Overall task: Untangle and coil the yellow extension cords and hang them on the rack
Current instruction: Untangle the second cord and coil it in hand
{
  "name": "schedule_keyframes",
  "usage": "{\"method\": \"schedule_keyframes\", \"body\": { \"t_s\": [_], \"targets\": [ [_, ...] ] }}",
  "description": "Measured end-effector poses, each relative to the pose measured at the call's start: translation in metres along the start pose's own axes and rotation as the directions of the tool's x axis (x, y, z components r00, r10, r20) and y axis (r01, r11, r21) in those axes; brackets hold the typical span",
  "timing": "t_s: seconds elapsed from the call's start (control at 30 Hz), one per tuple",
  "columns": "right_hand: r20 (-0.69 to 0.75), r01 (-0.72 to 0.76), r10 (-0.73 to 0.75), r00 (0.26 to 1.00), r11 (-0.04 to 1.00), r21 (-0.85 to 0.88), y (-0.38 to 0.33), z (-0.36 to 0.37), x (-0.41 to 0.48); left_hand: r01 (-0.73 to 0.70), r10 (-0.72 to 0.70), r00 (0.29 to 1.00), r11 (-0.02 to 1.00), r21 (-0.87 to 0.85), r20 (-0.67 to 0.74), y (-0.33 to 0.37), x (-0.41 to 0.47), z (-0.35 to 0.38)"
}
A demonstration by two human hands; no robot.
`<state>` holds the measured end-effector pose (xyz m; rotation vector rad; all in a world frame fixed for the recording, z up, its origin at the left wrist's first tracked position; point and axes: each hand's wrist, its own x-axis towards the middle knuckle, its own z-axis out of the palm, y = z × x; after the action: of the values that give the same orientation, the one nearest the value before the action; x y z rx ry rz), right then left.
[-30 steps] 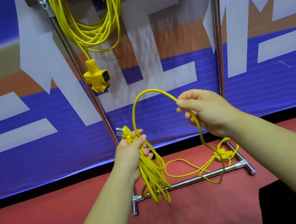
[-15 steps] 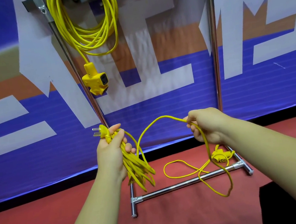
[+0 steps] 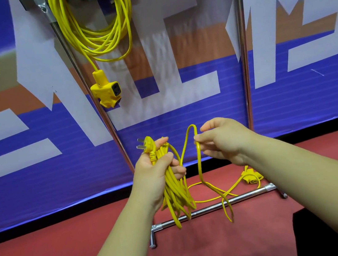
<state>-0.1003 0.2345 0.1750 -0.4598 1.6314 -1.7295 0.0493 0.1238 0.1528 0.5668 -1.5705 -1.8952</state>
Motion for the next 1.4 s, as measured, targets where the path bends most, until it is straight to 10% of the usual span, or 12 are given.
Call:
{"method": "schedule_keyframes", "body": {
  "t_s": [0.4,0.7,1.4],
  "targets": [
    [0.095,-0.001,-0.001,0.995,1.0,0.018,-0.002,0.004,-0.004,0.057,-0.062,0.992,0.998,0.039,0.112,-0.006,-0.002,0.009],
    [0.228,0.427,-0.364,0.903,0.708,-0.562,-0.008,-0.028,0.002,0.03,-0.017,0.976,0.998,-0.054,0.218,0.018,-0.007,-0.005],
    [0.371,0.587,-0.456,0.809,0.631,-0.507,-0.008,-0.012,0.001,0.125,-0.104,0.894,0.992,-0.018,0.437,0.027,-0.013,-0.018]
  ]
}}
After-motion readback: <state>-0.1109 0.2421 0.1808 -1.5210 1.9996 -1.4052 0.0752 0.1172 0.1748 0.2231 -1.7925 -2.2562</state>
